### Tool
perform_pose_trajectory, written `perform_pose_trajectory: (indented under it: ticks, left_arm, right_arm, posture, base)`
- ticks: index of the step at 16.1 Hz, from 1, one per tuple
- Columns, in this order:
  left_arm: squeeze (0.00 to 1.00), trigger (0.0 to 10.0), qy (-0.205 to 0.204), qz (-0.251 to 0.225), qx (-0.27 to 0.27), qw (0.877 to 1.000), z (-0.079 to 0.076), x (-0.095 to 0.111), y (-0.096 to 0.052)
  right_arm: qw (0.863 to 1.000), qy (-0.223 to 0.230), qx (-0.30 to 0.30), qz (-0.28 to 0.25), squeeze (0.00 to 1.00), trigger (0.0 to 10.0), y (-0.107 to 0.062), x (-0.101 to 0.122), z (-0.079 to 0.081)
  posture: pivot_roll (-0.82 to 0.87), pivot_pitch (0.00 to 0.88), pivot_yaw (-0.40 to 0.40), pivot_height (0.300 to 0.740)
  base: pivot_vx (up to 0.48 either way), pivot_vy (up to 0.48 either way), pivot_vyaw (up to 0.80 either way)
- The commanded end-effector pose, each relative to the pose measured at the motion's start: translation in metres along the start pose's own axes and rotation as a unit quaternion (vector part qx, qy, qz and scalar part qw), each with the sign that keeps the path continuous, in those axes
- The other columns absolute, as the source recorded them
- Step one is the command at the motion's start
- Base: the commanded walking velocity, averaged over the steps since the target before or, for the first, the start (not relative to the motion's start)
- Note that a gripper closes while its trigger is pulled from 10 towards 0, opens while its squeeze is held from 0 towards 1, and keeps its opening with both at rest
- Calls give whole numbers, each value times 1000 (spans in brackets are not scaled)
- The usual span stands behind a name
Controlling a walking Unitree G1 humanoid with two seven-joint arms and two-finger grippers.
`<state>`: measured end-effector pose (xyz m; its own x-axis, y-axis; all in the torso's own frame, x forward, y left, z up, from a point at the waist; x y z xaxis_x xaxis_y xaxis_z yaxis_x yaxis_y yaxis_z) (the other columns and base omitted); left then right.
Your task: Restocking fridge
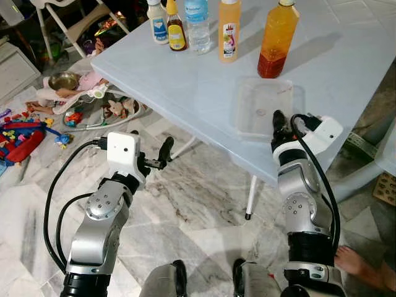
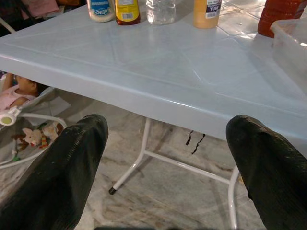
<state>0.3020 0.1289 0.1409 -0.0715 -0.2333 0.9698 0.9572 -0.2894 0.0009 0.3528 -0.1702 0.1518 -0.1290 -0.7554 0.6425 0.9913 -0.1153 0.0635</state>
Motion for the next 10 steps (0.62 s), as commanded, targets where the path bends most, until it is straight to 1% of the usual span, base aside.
perform_pose_trajectory:
  ticks: [1, 3, 6, 10]
  left_arm:
    - [0, 10000, 4, 0, 3, 1000, 2, 0, -1]
    - [0, 10000, 4, -1, 3, 1000, 1, 0, 0]
    - [0, 10000, 3, -1, 5, 1000, 0, 0, 0]
    - [0, 10000, 1, -1, 9, 1000, 0, -1, 1]
  right_arm:
    - [1000, 0, -14, -1, 0, 0, 1, 0, -4]
    - [1000, 9, -24, -2, 0, 0, 2, 1, -8]
    - [1000, 7, -27, -3, 0, 0, 2, 1, -9]
    - [1000, 0, -18, -10, 0, 0, 6, 6, -3]
  posture:
    - [20, 177, 122, 740]
    - [19, 169, 117, 740]
    - [15, 168, 113, 740]
    - [12, 165, 109, 740]
  base:
    - [0, 0, 0]
    - [0, 0, 0]
    - [0, 0, 0]
    - [0, 0, 0]
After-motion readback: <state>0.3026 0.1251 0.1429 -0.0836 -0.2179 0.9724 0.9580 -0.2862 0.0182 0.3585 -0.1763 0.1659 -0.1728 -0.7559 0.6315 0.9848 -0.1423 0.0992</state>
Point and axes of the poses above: a point about 5 cm out from each wrist's last joint towards the gripper, its own y axis pointing out of the wrist towards the gripper, its own x axis along the axis of the wrist's last joint, z = x × y, the point moved 3 cm from there along y, pointing out of the wrist towards the gripper, and after that the axes turned 15 degrees about y, right-handed, at the moved point
